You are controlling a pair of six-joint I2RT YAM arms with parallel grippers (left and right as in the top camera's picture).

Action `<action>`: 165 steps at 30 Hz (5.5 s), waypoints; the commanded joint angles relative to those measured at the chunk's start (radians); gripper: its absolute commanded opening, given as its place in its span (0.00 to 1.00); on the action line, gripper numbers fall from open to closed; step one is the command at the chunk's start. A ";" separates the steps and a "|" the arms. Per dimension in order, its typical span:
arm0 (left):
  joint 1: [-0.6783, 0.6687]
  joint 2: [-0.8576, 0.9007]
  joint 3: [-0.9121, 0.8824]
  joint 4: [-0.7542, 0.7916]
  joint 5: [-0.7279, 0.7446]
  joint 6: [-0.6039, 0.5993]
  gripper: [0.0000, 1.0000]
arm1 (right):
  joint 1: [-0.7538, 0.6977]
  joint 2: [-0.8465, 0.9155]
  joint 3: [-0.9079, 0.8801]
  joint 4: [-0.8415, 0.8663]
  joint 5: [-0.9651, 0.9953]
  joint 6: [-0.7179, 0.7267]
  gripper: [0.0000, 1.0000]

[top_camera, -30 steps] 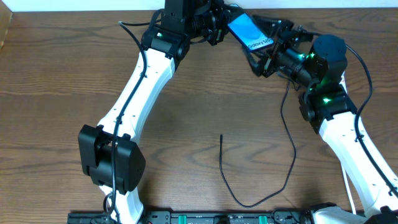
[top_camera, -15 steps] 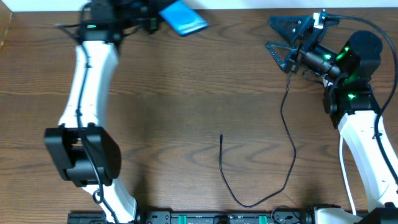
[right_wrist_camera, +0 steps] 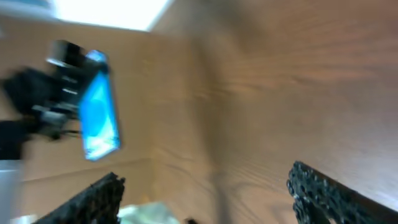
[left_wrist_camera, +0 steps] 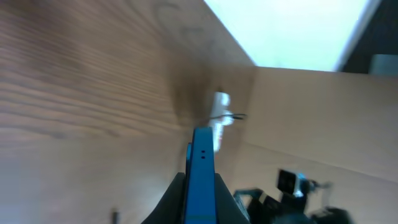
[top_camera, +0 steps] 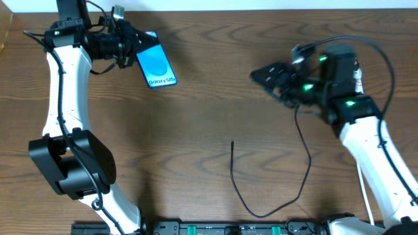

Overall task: Plug charger to phone and switch on socket
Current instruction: 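Lower the right gripper to the black cable's plug end, then grasp the black cable plug with the right gripper and lift it, then carry the plug with the right gripper toward the phone's bottom port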

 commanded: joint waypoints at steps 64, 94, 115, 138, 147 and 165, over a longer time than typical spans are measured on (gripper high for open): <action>0.005 0.003 0.011 -0.021 -0.084 0.116 0.07 | 0.551 0.499 0.023 -0.351 0.661 0.024 0.42; 0.005 0.003 0.011 -0.016 -0.084 0.115 0.07 | 0.551 0.500 0.023 -0.330 0.686 0.041 0.01; 0.005 0.003 0.011 0.286 0.299 -0.063 0.07 | 0.159 0.499 0.208 0.340 -0.650 -0.247 0.01; -0.076 0.003 0.011 1.007 0.249 -0.692 0.08 | 0.208 0.499 0.208 1.082 -0.631 0.426 0.01; -0.102 0.003 0.011 1.040 0.243 -0.710 0.08 | 0.208 0.499 0.208 1.326 -0.570 0.621 0.01; -0.162 0.003 0.011 1.085 0.220 -0.717 0.07 | 0.213 0.499 0.208 1.436 -0.552 0.650 0.01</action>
